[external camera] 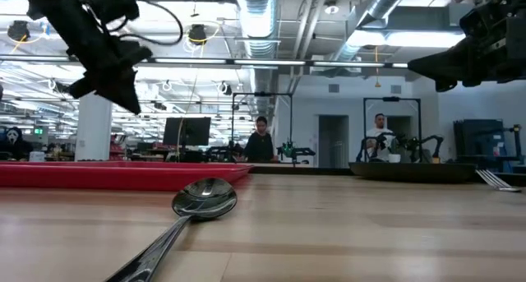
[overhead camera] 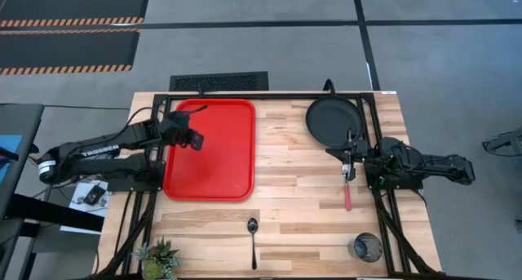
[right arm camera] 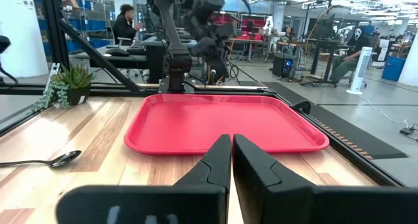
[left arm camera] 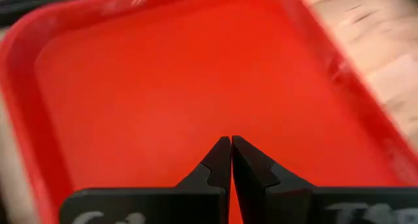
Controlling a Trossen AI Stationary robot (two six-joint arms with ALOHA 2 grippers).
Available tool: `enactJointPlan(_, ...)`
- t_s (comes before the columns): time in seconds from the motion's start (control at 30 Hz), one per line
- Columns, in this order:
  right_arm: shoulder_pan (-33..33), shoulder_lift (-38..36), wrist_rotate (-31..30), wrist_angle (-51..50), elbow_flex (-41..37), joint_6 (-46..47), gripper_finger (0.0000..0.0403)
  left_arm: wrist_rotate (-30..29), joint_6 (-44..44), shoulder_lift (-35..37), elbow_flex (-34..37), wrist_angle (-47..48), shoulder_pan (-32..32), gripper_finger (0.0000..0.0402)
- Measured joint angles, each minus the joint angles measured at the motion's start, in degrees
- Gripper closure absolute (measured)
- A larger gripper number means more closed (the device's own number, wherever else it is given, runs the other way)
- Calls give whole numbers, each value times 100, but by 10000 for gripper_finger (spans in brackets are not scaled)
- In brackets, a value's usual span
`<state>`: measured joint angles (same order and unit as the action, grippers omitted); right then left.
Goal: Pick and place plate/cup/fork/spoon on tray
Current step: Prepare the red serving tray
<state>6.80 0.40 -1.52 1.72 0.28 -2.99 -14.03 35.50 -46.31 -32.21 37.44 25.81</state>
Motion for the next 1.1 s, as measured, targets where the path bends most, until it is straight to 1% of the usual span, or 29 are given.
enactJointPlan(0.13,0,0,0,0,1,1,361,419,-265,-451,-139,304,725,401)
enactJointPlan(0.23,1,0,0,0,0,0,361,472,-627,-886,-380,564,1265,393)
enactJointPlan(0.4,1,0,0,0,2,1,361,455,-1308,-1732,-939,1079,2054,355)
enactJointPlan(0.53,1,0,0,0,2,1,361,439,-1674,-2424,-1367,1544,2512,321)
enactJointPlan(0.7,0,0,0,0,2,0,361,438,-1837,-3167,-1630,1760,2896,294)
enactJointPlan(0.87,0,0,0,0,1,0,361,343,-1719,-3629,-1745,1756,2892,290)
enactJointPlan(1.0,0,0,0,0,1,1,361,208,-1552,-3860,-1826,1750,2860,290)
enactJointPlan(1.1,1,0,0,0,2,1,361,199,-1648,-3968,-1984,1850,2860,290)
